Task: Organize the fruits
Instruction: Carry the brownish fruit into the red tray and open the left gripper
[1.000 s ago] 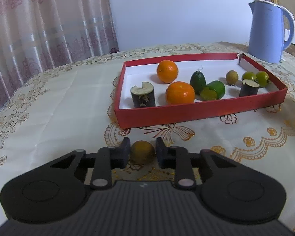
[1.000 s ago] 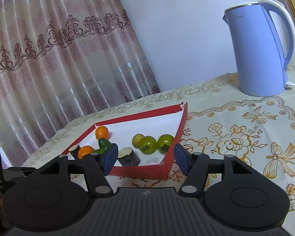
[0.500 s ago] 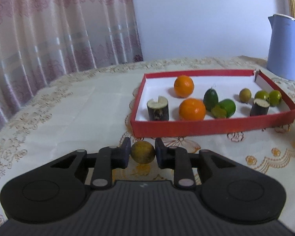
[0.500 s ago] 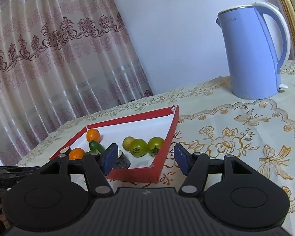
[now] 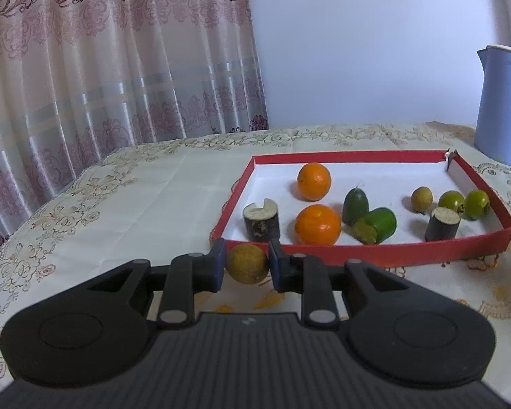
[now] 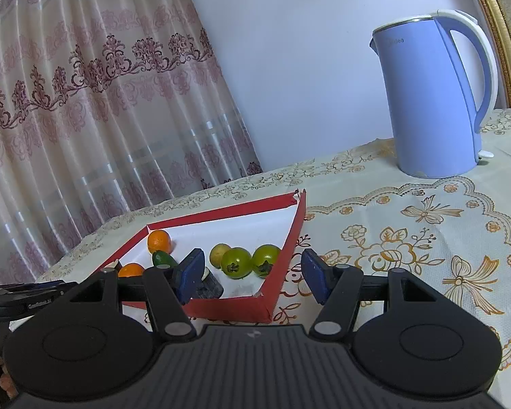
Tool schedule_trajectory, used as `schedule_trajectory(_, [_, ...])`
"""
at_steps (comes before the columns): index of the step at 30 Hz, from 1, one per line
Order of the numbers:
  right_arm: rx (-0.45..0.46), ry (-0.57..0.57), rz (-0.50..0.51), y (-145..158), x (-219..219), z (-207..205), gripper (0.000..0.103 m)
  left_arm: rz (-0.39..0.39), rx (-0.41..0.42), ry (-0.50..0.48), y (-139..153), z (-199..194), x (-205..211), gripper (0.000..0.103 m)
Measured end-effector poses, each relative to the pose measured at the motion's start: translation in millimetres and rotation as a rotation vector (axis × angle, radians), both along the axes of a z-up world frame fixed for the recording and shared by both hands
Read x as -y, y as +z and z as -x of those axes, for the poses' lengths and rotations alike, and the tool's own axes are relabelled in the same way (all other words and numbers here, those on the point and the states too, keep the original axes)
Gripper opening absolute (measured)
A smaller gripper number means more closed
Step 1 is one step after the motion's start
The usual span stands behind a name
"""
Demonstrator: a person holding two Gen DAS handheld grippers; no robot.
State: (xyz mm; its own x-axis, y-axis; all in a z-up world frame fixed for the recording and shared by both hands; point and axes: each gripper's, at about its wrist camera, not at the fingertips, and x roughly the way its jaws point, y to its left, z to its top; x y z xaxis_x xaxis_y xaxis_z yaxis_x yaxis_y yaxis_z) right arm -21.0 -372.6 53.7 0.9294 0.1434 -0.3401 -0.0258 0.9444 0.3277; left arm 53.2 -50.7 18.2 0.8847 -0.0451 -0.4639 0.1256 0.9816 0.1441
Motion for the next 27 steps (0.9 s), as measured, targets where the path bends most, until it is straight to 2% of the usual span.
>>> schedule_trajectory(13, [0.005,0.0,-0.023,1,2,1,0.062,-0.03,0.058,-0.002,16,-58,52,0.024])
schedule_trajectory(22, [0.02,0.004,-0.018,4,1,3,0.062,-0.07,0.031,0.017,-3,-97,81,0.024])
schedule_trajectory(25, [0.032,0.002,-0.014,6,0,4,0.071,-0.079,0.012,0.021,-10,-106,83,0.024])
schedule_trajectory(27, [0.039,0.002,-0.016,8,0,5,0.071,-0.089,0.006,0.026,-13,-108,83,0.025])
